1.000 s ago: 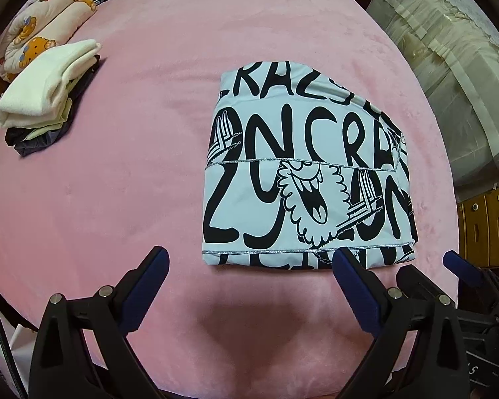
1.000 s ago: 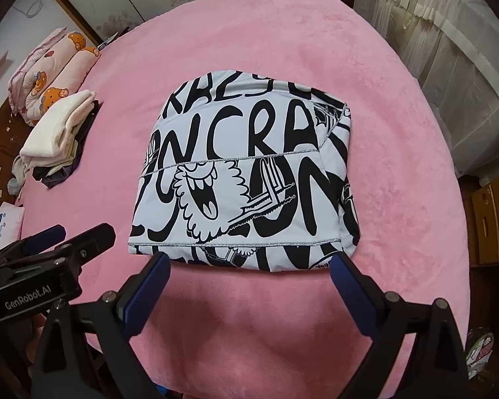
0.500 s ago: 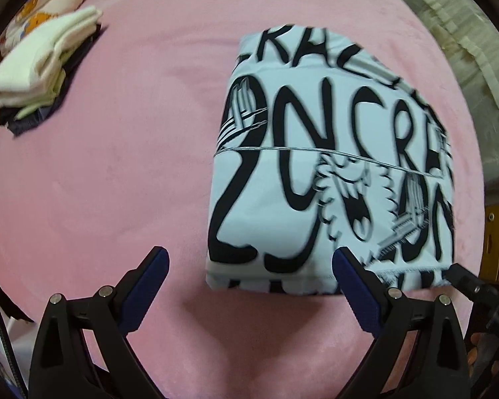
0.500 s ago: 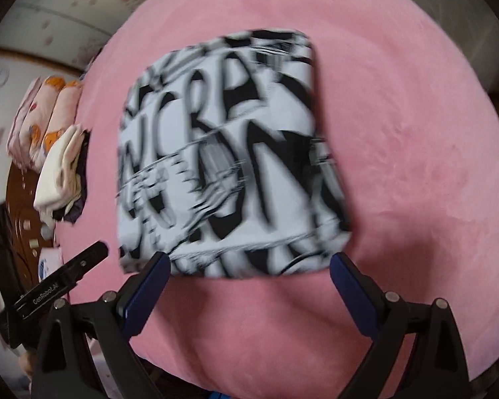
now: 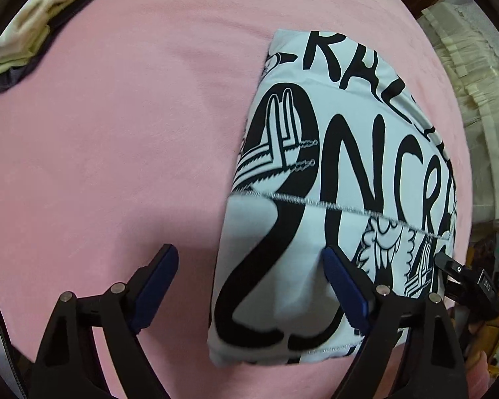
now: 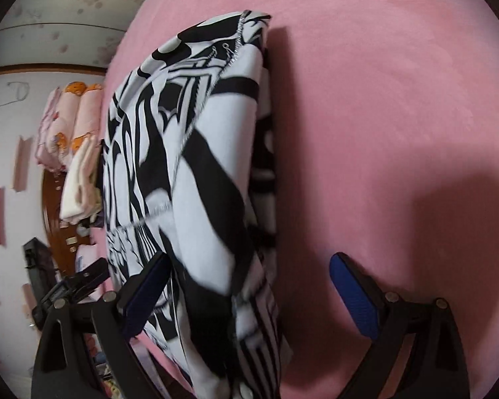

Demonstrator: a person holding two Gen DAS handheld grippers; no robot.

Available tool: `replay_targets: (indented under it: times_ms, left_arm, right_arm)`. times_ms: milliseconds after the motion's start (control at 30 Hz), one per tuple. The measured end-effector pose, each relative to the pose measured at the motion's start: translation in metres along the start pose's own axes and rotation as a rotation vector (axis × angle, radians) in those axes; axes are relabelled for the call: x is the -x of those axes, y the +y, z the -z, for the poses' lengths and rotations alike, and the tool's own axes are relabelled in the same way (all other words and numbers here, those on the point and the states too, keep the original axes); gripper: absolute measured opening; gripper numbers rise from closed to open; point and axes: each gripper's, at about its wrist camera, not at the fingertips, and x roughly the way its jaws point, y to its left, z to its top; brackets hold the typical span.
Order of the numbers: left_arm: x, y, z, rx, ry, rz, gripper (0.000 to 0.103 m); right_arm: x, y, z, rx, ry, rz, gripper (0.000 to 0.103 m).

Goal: Fold large clothes
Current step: 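Grasp the edge of the pants bundle with both grippers and lift it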

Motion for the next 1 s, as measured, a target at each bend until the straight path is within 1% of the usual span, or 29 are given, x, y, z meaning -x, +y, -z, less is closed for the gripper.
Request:
replay_targets:
  times_ms: [67,133,167,233,333,400,433,467,533,600,633,667,700,733,767,833,867,900,933,1000]
  left_arm:
    - [-0.001,0.002,-0.007,-0.006,-0.015,0.049,0.087]
    - [-0.005,0.006,-0.015,-0.005,-0.022,0.101,0.076]
    - [-0.008,0.008,-0.019,0.0,-0.022,0.138,0.076]
    - [-0.014,0.012,-0.027,0.006,-0.032,0.182,0.075]
    - [-0.021,0.013,-0.036,-0.009,-0.049,0.201,0.075]
    - [-0.026,0.014,-0.041,-0.003,-0.048,0.225,0.075]
    - [-0.03,0.015,-0.045,0.007,-0.046,0.244,0.075]
    - [-0.03,0.014,-0.045,0.016,-0.045,0.247,0.075]
    - [-0.035,0.012,-0.048,0.035,-0.042,0.258,0.075]
    - [-0.04,0.015,-0.053,0.058,-0.043,0.284,0.075]
    - [-0.043,0.016,-0.054,0.071,-0.045,0.296,0.073]
    - [-0.046,0.018,-0.055,0.079,-0.045,0.3,0.07]
    - [-0.045,0.018,-0.054,0.083,-0.053,0.29,0.066]
    - [-0.043,0.016,-0.052,0.076,-0.065,0.276,0.06]
    - [-0.039,0.013,-0.049,0.071,-0.088,0.262,0.057]
    - [-0.033,0.009,-0.044,0.078,-0.12,0.248,0.048]
    - [-0.03,0.007,-0.042,0.086,-0.132,0.246,0.047]
    - [-0.027,0.005,-0.039,0.096,-0.139,0.245,0.045]
    - [-0.023,0.001,-0.039,0.095,-0.142,0.238,0.043]
    - [-0.014,-0.008,-0.038,0.068,-0.154,0.221,0.04]
  right_arm:
    - [-0.005,0.0,-0.007,0.009,0.004,-0.04,0.097]
    - [-0.012,0.001,-0.014,0.027,0.023,-0.065,0.097]
    - [-0.014,0.003,-0.017,0.037,0.03,-0.076,0.097]
    - [-0.017,0.007,-0.025,0.06,0.037,-0.114,0.097]
    - [-0.027,0.014,-0.037,0.061,0.043,-0.166,0.097]
    - [-0.034,0.022,-0.045,0.073,0.055,-0.191,0.092]
    - [-0.035,0.024,-0.048,0.081,0.059,-0.195,0.091]
    - [-0.039,0.028,-0.051,0.087,0.066,-0.191,0.091]
    - [-0.047,0.037,-0.055,0.105,0.081,-0.165,0.089]
    - [-0.047,0.042,-0.053,0.133,0.077,-0.143,0.079]
    - [-0.047,0.043,-0.052,0.142,0.072,-0.137,0.075]
    - [-0.045,0.043,-0.05,0.149,0.061,-0.135,0.07]
    - [-0.043,0.043,-0.047,0.155,0.046,-0.139,0.065]
    - [-0.041,0.043,-0.045,0.159,0.033,-0.141,0.063]
    - [-0.04,0.044,-0.043,0.162,0.02,-0.135,0.061]
    - [-0.037,0.05,-0.038,0.193,-0.013,-0.092,0.056]
    - [-0.035,0.052,-0.036,0.205,-0.03,-0.08,0.052]
    - [-0.032,0.055,-0.032,0.218,-0.051,-0.071,0.045]
    - [-0.028,0.058,-0.029,0.23,-0.07,-0.067,0.041]
    - [-0.02,0.068,-0.02,0.275,-0.114,-0.038,0.032]
